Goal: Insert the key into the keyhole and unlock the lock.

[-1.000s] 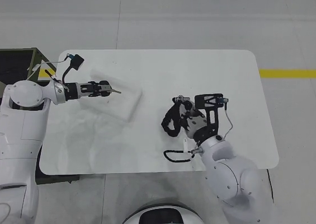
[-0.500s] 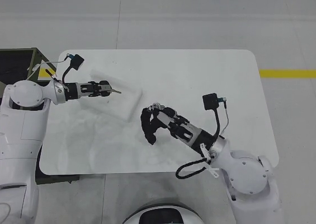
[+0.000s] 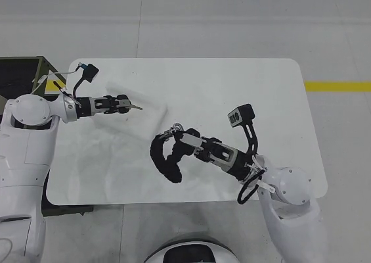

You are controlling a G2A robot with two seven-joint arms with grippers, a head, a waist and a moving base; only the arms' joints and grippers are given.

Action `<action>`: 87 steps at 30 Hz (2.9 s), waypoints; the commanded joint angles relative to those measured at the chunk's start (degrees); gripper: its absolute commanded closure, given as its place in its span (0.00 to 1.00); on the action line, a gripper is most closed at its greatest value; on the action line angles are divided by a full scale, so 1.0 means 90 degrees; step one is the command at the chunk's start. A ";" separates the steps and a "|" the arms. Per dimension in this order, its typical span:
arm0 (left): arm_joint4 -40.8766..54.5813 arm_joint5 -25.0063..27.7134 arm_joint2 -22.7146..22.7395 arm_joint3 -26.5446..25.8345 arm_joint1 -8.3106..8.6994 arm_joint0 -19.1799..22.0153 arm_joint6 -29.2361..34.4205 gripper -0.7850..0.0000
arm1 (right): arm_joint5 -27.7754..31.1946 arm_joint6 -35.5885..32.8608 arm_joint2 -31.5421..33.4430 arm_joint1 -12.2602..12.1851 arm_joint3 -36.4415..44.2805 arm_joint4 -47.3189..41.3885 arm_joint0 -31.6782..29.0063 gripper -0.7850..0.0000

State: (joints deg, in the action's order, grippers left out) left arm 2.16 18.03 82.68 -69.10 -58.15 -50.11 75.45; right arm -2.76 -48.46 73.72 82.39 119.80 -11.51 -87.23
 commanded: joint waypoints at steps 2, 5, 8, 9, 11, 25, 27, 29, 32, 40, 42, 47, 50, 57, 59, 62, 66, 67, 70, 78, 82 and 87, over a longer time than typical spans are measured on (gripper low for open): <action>0.0000 0.0000 0.0000 0.0000 0.0000 0.0000 0.0000 1.00 | 0.0638 0.0284 -0.0441 0.0083 -0.0298 -0.1327 -0.0281 1.00; 0.0000 0.0000 0.0000 0.0000 0.0000 0.0000 0.0000 1.00 | 0.1429 0.0594 -0.1047 0.0271 -0.1138 -0.3158 -0.0042 1.00; 0.0000 0.0000 0.0000 0.0000 0.0000 0.0000 0.0000 1.00 | 0.2061 0.0715 -0.1677 0.0488 -0.2001 -0.4556 0.0269 1.00; 0.0000 0.0000 0.0000 0.0000 0.0000 0.0000 0.0000 1.00 | 0.2212 0.0717 -0.1880 0.0572 -0.2232 -0.5128 0.0340 1.00; 0.0000 0.0000 0.0000 0.0000 0.0000 0.0000 0.0000 1.00 | 0.2415 0.0587 -0.2227 0.0727 -0.2656 -0.5942 0.0511 1.00; 0.0000 0.0000 0.0000 0.0000 0.0000 0.0000 0.0000 1.00 | 0.2414 0.0411 -0.2728 0.1185 -0.3523 -0.8026 0.0810 1.00; 0.0000 0.0000 0.0000 0.0000 0.0000 0.0000 0.0000 1.00 | 0.2414 0.0411 -0.2728 0.1185 -0.3523 -0.8026 0.0810 1.00; 0.0137 -0.0020 0.0037 -0.0080 -0.0006 -0.0138 -0.0177 1.00 | 0.2464 0.0425 -0.2683 0.1187 -0.3204 -0.8007 0.0424 1.00; 0.1016 -0.0126 0.0299 -0.0549 -0.0022 -0.0609 -0.0795 1.00 | 0.2552 0.0304 -0.2643 0.1245 -0.3232 -0.7938 0.0355 1.00; 0.4171 0.0152 0.0994 -0.1012 -0.0063 -0.1346 -0.0602 1.00 | 0.3428 -0.0502 -0.2708 0.1562 -0.4084 -0.8092 0.0776 1.00; 0.4976 -0.0130 0.1038 -0.1170 -0.0077 -0.1503 -0.0284 1.00 | 0.3622 -0.0621 -0.2668 0.1642 -0.4225 -0.8244 0.0874 1.00; 0.5771 -0.0354 0.0927 -0.1692 -0.0103 -0.1851 0.0511 1.00 | 0.3974 -0.0983 -0.2599 0.1787 -0.4559 -0.8067 0.1120 1.00; 0.5707 -0.0400 0.0831 -0.1777 -0.0103 -0.1873 0.0746 1.00 | 0.3869 -0.0945 -0.2633 0.1832 -0.4621 -0.8135 0.1143 1.00; 0.5707 -0.0400 0.0831 -0.1777 -0.0103 -0.1873 0.0746 1.00 | 0.3867 -0.0922 -0.2628 0.1825 -0.4608 -0.8112 0.1110 1.00; 0.5785 -0.0473 0.0808 -0.1884 -0.0115 -0.2017 0.0565 1.00 | 0.3904 -0.0818 -0.2560 0.1775 -0.4295 -0.8203 0.0972 1.00; 0.6046 -0.0695 0.0683 -0.2200 -0.0148 -0.2263 0.0378 1.00 | 0.4140 -0.0896 -0.2636 0.1765 -0.4325 -0.8021 0.0992 1.00; 0.6586 -0.1236 0.0427 -0.2216 -0.0212 -0.2394 0.0007 1.00 | 0.4432 -0.1055 -0.2869 0.1823 -0.4488 -0.8474 0.1161 1.00; 0.6635 -0.1274 0.0373 -0.2209 -0.0229 -0.2403 -0.0104 1.00 | 0.4497 -0.1145 -0.2932 0.1841 -0.4547 -0.8609 0.1213 1.00; 0.6564 -0.1355 0.0169 -0.2160 -0.0276 -0.2452 -0.0507 1.00 | 0.4762 -0.1572 -0.3088 0.1897 -0.4753 -0.8967 0.1370 1.00; 0.6507 -0.2248 -0.0003 -0.1873 -0.0295 -0.2398 -0.0363 1.00 | 0.4842 -0.1668 -0.3006 0.1949 -0.4800 -0.8583 0.1439 1.00; 0.6843 -0.2156 0.0159 -0.1798 -0.0313 -0.2310 -0.0143 1.00 | 0.4954 -0.1556 -0.2767 0.1917 -0.4888 -0.7649 0.1401 1.00; 0.7527 -0.1495 0.0491 -0.2109 -0.0368 -0.2446 0.0158 1.00 | 0.5191 -0.0830 -0.1852 0.1689 -0.4978 -0.4851 0.1487 1.00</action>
State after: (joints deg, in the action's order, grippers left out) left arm 68.86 2.85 86.83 -86.81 -61.27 -71.30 77.59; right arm 44.01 -58.59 55.08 98.03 74.55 -63.64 -74.43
